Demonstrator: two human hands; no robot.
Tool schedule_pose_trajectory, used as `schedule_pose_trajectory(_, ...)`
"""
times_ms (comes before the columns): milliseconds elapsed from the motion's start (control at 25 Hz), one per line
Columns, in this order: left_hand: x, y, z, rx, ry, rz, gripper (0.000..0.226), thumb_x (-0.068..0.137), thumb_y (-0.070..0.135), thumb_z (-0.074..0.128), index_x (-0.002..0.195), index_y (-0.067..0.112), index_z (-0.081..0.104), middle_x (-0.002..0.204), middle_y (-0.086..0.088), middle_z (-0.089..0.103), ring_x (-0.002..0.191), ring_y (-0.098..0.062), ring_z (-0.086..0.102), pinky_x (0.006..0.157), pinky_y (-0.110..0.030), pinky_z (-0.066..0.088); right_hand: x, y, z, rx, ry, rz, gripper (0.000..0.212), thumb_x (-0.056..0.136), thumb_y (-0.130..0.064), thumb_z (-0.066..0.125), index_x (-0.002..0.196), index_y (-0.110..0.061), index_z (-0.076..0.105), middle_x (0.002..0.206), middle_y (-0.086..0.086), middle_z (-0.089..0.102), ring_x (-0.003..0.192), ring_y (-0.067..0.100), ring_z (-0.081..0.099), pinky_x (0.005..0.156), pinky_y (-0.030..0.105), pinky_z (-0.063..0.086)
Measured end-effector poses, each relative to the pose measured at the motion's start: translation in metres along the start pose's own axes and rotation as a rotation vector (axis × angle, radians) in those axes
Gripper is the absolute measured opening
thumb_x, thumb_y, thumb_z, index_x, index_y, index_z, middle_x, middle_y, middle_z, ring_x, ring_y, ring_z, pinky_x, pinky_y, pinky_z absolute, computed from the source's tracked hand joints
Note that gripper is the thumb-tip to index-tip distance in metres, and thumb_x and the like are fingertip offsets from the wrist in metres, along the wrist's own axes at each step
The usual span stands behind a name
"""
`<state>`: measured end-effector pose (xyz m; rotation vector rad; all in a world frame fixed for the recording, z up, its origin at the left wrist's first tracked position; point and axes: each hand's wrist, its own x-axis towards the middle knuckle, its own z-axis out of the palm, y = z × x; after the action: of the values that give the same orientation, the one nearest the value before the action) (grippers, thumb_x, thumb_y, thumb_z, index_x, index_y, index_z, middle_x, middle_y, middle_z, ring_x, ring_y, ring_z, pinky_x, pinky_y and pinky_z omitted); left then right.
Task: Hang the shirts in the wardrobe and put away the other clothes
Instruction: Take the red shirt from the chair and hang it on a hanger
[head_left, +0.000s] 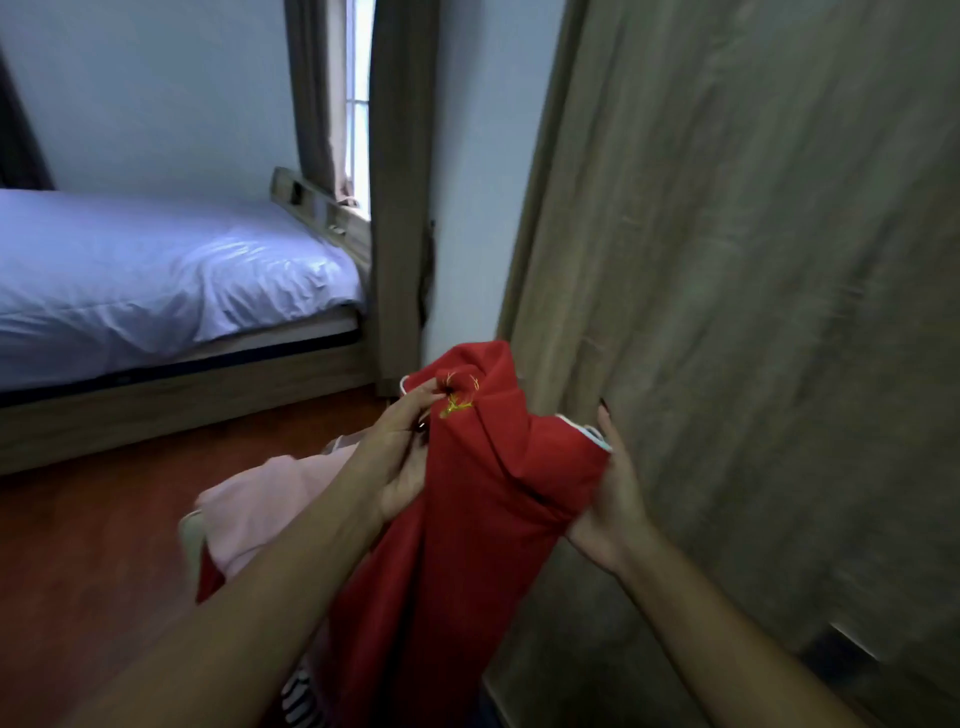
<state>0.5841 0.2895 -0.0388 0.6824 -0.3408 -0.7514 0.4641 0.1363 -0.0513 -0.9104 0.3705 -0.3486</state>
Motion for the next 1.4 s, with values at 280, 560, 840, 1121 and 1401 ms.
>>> schedule_pose_trajectory(280, -0.019, -0.105, 0.125, 0.458, -0.382, 0.080, 0.018, 0.084, -0.008, 0.046, 0.081, 0.002, 0.061, 0.056, -0.003, 0.054, 0.052, -0.010, 0.049, 0.055, -0.019, 0.044, -0.099, -0.095, -0.075, -0.448, 0.059, -0.229, 0.041, 0.074, -0.046, 0.070, 0.097, -0.012, 0.061, 0.074, 0.004, 0.062, 0.067, 0.011, 0.057, 0.060, 0.021, 0.045)
schedule_pose_trajectory(560, -0.076, -0.220, 0.221, 0.519, -0.531, 0.029, 0.022, 0.093, -0.004, 0.044, 0.087, 0.007, 0.062, 0.064, 0.001, 0.055, 0.060, -0.005, 0.052, 0.064, -0.018, 0.046, -0.228, -0.169, -0.161, -0.417, 0.312, -0.514, 0.021, 0.094, -0.010, 0.049, 0.101, -0.016, 0.067, 0.091, 0.002, 0.074, 0.079, 0.009, 0.068, 0.072, 0.020, 0.055)
schedule_pose_trajectory(840, -0.102, -0.329, 0.299, 0.845, -0.674, 0.256, 0.041, 0.077, 0.030, 0.061, 0.116, 0.024, 0.049, 0.114, 0.000, 0.055, 0.100, 0.005, 0.057, 0.086, -0.011, 0.045, -0.335, -0.255, -0.230, -0.135, 0.311, -0.435, 0.040, 0.092, -0.018, 0.042, 0.066, -0.007, 0.071, 0.062, 0.008, 0.071, 0.057, 0.016, 0.068, 0.060, 0.023, 0.057)
schedule_pose_trajectory(1121, -0.120, -0.428, 0.342, 0.965, -0.901, 0.045, 0.041, 0.069, 0.038, 0.068, 0.101, 0.014, 0.062, 0.097, 0.001, 0.068, 0.091, -0.003, 0.063, 0.086, -0.036, 0.053, -0.396, -0.303, -0.286, -0.134, 0.374, -0.591, 0.045, 0.092, -0.017, 0.040, 0.060, -0.008, 0.071, 0.061, 0.008, 0.071, 0.058, 0.017, 0.068, 0.064, 0.022, 0.056)
schedule_pose_trajectory(1401, -0.096, -0.389, 0.367, 0.816, -0.683, -0.003, 0.020, 0.087, 0.009, 0.062, 0.102, 0.017, 0.050, 0.090, -0.004, 0.062, 0.075, -0.014, 0.060, 0.066, -0.026, 0.051, -0.428, -0.320, -0.340, -0.117, 0.537, -0.665, 0.030, 0.088, -0.017, 0.040, 0.070, -0.012, 0.064, 0.057, 0.003, 0.068, 0.053, 0.014, 0.064, 0.061, 0.019, 0.052)
